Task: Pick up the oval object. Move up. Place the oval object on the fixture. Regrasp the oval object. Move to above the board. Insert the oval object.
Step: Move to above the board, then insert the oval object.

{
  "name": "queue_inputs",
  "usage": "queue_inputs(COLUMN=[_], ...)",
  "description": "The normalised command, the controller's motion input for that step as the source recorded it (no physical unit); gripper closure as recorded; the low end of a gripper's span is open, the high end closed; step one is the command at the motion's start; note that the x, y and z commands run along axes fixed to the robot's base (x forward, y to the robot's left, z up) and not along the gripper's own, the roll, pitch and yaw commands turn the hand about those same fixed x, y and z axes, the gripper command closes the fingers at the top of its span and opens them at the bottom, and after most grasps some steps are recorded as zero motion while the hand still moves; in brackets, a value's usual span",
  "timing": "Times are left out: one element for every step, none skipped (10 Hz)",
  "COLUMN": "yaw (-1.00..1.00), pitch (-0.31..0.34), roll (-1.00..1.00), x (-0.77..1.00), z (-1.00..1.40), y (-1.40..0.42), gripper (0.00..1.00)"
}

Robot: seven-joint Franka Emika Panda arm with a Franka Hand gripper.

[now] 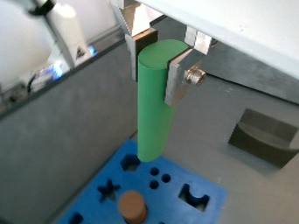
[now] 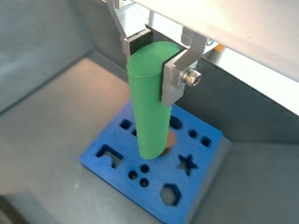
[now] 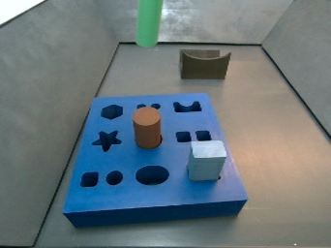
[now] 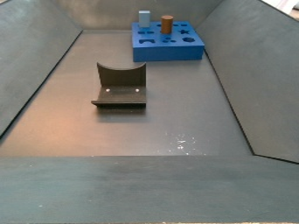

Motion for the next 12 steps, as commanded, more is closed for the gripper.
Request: queue_inputs(yaw=[0.33,0.00,-0.40,-0.71,-0.75,-0.74,-0.77,-0.79,-0.79,-0.80,-0.83,-0.85], pitch=[-0.280,0.000,0.087,0.013,0.000,0.000,0.000,0.000,0.000,0.000,0.000,0.000], roll=[-0.02,0.00,0.07,0.00,0.00,0.00,0.00,0.00,0.00,0.00,0.00,0.00], x=[-0.04,0.00,0.01,0.03,0.02,0.03,0.01,0.01,0.02,0.01,0.00,0.00], z=[0.00,0.00,0.00,0.00,0.00,0.00,-0.05,-0.07,-0.06,-0.09,-0.12,-0.16], y=[0.01,-0.03,-0.65,-0.51,-0.50,-0.50,-0.49,-0.46,-0.44,-0.43,-0.38,-0.35], gripper=[1.00,1.00,1.00,1.00,1.00,1.00,1.00,1.00,1.00,1.00,1.00,1.00])
